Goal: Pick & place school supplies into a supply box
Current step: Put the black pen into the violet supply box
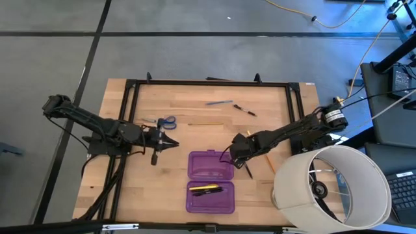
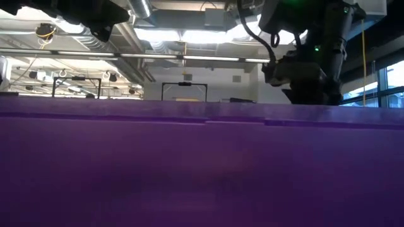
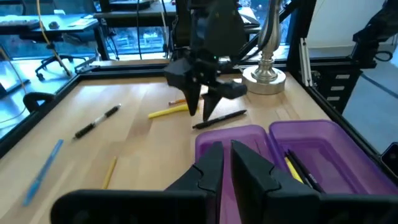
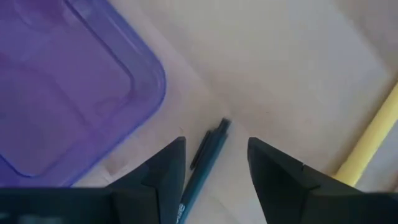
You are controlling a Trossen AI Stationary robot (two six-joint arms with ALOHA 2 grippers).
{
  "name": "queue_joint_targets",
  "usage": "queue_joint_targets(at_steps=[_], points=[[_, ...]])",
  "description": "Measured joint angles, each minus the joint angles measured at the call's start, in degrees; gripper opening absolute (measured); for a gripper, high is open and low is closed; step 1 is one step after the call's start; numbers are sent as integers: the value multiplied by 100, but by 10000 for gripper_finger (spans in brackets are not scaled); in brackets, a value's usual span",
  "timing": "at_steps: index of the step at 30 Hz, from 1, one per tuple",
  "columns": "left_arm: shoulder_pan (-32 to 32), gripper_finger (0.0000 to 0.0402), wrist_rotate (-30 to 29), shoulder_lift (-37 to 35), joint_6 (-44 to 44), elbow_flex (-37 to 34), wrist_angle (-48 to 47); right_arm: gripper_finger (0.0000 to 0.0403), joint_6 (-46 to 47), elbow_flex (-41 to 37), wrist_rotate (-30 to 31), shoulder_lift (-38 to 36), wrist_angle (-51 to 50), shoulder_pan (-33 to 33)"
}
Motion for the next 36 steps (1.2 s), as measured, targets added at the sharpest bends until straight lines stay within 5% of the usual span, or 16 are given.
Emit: queue_joint_targets(at_steps=[15,28,36], points=[[0,20,0,-2,138,0,-100,172,220,20,-24,608,59,90],[0,20,-5,-2,247,0,-94,46,507,11,177,623,85,293],[0,21,-7,-2,246,0,-93,58,460,414,198,677,-434,389]])
